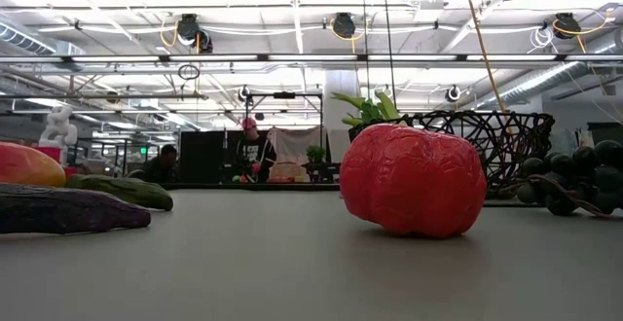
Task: Build produce basket
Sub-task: Put the lemon into the black wire basket
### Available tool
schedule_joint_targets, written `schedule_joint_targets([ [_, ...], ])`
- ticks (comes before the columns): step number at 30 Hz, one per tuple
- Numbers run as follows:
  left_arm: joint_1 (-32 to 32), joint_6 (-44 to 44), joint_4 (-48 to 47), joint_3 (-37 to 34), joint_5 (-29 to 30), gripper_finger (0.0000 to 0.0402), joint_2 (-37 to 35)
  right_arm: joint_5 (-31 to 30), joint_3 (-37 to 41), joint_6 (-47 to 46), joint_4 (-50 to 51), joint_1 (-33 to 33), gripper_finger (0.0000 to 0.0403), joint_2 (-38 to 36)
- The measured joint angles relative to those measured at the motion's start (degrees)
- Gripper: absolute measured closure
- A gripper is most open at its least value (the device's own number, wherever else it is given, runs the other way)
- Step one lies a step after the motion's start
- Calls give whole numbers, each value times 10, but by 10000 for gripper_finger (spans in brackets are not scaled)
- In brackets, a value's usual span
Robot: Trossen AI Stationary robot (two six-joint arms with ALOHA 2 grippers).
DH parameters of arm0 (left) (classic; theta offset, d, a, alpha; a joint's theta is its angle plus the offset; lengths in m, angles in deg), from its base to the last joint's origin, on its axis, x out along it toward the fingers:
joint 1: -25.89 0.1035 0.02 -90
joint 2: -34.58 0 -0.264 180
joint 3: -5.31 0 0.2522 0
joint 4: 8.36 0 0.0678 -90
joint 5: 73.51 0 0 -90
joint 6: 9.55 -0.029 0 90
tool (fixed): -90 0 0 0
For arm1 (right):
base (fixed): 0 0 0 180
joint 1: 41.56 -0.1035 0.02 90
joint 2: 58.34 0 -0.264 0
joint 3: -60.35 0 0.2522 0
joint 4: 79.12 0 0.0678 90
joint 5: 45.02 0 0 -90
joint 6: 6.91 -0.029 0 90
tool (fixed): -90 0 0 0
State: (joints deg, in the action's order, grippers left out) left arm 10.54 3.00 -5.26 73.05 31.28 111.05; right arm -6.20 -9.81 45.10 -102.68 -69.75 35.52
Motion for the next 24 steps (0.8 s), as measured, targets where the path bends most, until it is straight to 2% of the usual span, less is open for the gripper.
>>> schedule_joint_targets([
  [4,-2,-3,-98,0,47,3,-49,-22,0,-57,-2,13,149,0],
  [7,-3,2,-182,0,60,3,-88,-74,0,-102,11,39,149,0],
  [10,-6,26,-245,0,63,3,-124,-141,1,-157,63,73,149,-4],
  [12,-9,39,-278,0,64,3,-140,-164,1,-229,119,100,149,-17],
  [14,-10,50,-314,0,73,3,-155,-156,1,-337,185,127,149,-42],
  [17,-14,77,-357,0,105,3,-169,-93,1,-464,264,161,149,-86],
  [20,-14,89,-387,0,135,2,-174,-45,1,-517,334,199,149,-133],
  [24,-14,89,-393,0,138,2,-174,31,1,-586,444,277,149,-195],
])
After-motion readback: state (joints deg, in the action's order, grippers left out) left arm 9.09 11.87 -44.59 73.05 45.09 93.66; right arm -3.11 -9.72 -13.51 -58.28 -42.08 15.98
